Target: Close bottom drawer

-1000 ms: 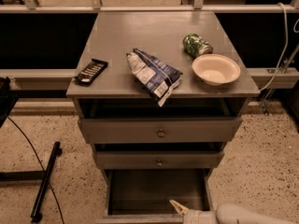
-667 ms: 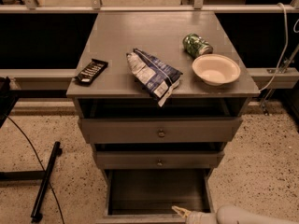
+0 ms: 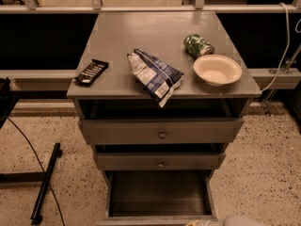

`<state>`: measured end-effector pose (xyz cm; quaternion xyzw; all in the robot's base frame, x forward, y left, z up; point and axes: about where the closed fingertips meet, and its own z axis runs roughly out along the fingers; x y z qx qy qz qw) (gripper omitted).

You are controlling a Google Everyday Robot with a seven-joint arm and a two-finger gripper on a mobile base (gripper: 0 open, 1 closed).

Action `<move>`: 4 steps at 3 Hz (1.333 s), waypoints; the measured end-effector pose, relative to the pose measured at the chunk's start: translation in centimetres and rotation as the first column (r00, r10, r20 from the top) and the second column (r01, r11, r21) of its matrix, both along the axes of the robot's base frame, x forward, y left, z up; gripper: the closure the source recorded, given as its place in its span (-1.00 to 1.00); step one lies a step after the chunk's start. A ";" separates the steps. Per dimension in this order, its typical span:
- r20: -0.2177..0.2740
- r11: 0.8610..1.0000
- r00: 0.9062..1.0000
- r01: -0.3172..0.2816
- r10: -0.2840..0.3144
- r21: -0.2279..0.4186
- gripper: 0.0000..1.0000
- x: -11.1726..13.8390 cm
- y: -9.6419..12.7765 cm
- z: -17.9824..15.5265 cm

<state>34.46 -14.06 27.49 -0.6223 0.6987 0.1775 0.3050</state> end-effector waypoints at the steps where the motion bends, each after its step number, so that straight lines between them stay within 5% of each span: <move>1: 0.014 1.000 1.000 -0.007 0.007 -0.002 0.77 -0.1 -2.2 -2.6; 2: 0.042 1.000 0.999 -0.008 0.008 -0.001 1.00 0.4 -4.2 -5.6; 4: 0.074 1.000 0.997 -0.011 0.012 -0.003 1.00 3.3 -6.2 -10.3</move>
Offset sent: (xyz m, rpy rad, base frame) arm 0.0158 -0.0713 -0.1003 -0.0044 -0.0890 0.0025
